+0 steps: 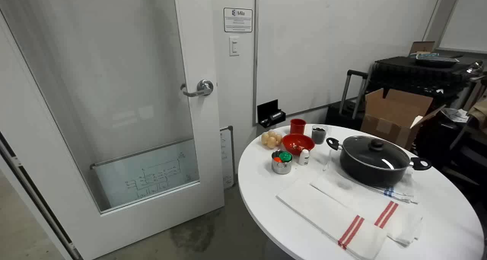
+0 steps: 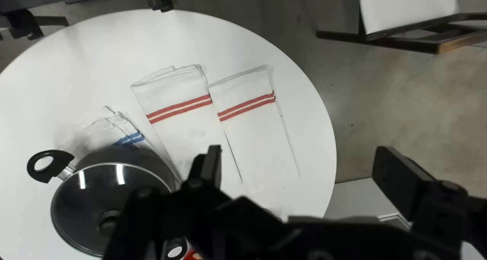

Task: Remove the lid from the back put and put it on the tea towel

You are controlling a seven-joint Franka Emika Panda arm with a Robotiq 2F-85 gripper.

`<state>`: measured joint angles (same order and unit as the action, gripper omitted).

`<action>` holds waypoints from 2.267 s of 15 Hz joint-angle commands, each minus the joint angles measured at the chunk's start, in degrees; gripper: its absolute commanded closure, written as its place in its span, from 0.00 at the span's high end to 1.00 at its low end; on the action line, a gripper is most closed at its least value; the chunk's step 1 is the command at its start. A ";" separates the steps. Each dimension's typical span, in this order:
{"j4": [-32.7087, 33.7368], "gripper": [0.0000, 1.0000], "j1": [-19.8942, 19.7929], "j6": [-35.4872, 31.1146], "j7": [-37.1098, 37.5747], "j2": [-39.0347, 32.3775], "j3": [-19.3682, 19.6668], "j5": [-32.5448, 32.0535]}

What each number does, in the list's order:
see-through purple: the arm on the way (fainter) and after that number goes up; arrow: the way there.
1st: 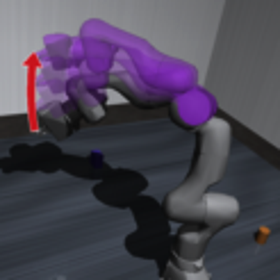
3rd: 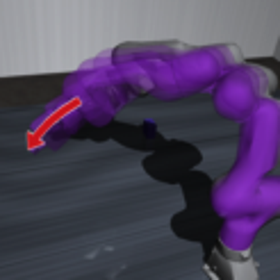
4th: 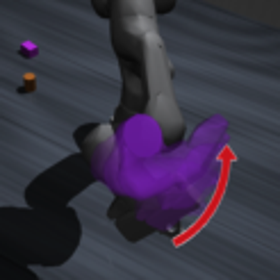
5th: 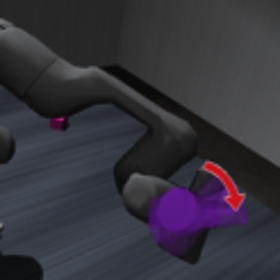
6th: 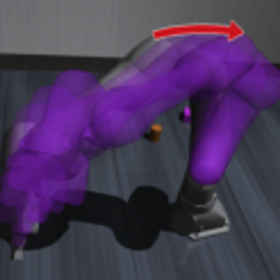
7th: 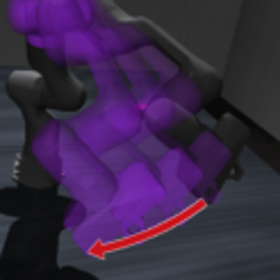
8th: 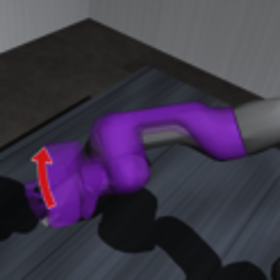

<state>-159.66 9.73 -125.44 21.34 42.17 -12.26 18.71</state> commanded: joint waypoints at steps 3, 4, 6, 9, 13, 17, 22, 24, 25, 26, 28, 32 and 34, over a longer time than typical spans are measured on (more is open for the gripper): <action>-0.36 1.00 -0.11 0.26 -0.03 -0.34 -0.03 -0.01; -0.36 1.00 -0.12 0.26 -0.03 -0.42 -0.02 -0.01; -0.36 1.00 -0.12 0.26 -0.03 -0.48 -0.02 -0.01; -0.22 1.00 -0.28 0.13 -0.14 -0.74 0.02 -0.18; 1.10 1.00 -2.29 -0.51 -1.34 -4.41 0.34 -2.64; 2.92 1.00 -7.19 -3.44 -1.09 -12.18 0.83 -8.26; 7.20 1.00 -14.70 -11.26 0.48 -26.79 1.82 -20.16; 9.95 1.00 -17.08 -13.95 1.71 -33.11 2.51 -25.96; 11.55 1.00 -17.63 -14.84 1.77 -36.08 3.31 -28.29; 13.46 1.00 -18.39 -15.67 3.00 -39.42 4.02 -31.53; 17.36 1.00 -18.08 -16.70 4.21 -45.15 6.38 -35.94; 25.93 1.00 -15.50 -18.52 3.80 -55.74 12.13 -38.11; 29.72 1.00 -14.46 -19.44 2.45 -59.91 14.18 -35.64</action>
<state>-136.96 -7.14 -143.50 24.48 -10.17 -1.43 -18.24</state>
